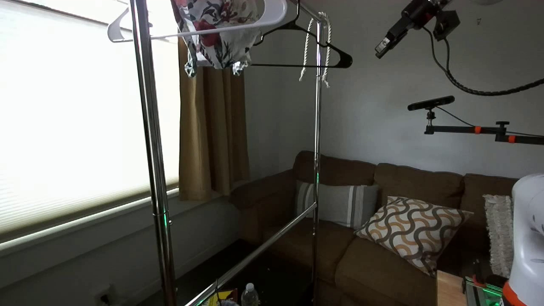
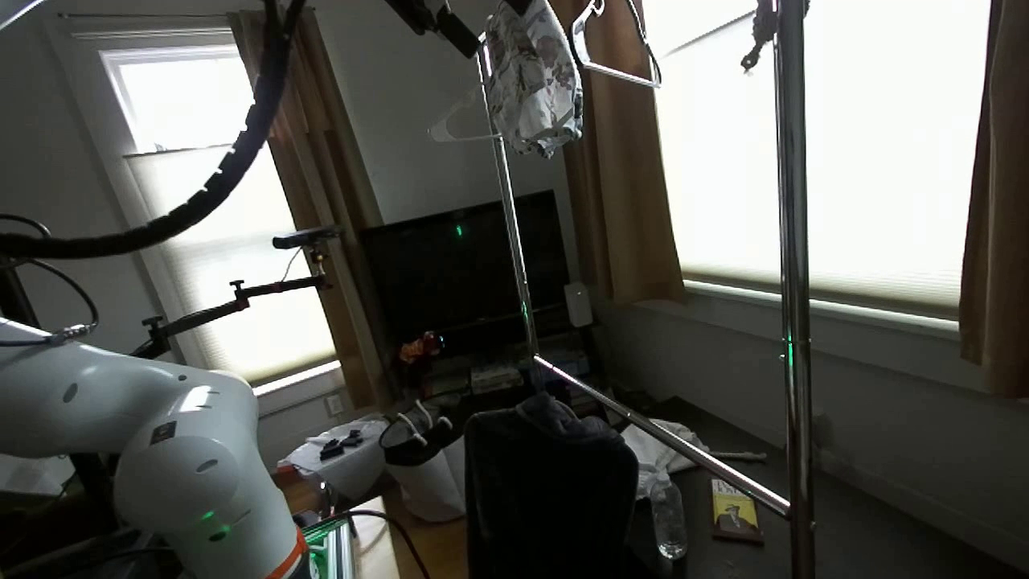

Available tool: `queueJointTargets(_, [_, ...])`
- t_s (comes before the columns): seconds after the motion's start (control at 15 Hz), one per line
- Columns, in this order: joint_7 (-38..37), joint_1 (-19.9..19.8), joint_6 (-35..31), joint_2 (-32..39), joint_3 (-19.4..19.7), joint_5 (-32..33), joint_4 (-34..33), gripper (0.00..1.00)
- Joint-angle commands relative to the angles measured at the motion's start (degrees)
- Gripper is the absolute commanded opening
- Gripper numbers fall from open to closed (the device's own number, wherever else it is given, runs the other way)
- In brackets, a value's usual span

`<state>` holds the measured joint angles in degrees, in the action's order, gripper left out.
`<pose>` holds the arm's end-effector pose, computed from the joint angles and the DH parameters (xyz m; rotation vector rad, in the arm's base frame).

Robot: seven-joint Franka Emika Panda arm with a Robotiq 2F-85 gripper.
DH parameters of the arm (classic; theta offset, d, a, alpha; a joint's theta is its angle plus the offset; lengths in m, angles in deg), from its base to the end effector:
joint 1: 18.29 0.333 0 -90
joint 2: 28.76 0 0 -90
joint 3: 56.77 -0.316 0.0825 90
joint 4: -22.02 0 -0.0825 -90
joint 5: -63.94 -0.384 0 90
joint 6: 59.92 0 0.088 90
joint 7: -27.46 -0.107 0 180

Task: Move the black clothes hanger from the top rail to the bottom rail

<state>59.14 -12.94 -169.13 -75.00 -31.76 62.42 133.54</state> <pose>0.2660 -0.2084 0.7938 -2.8590 -0.3120 -1.1845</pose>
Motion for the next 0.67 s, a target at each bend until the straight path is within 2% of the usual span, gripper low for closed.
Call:
queueJointTargets(0.0, [4.17,2.69,3.77,5.82,4.04,-2.70,-7.55,1.00])
queueJointTargets(0.33, [10.82,6.55,8.81,14.12,7.59,-10.38,-17.27,1.00])
queueJointTargets(0.6, [12.00,4.38,11.56,21.78,7.89,-14.81,-22.89,1.00])
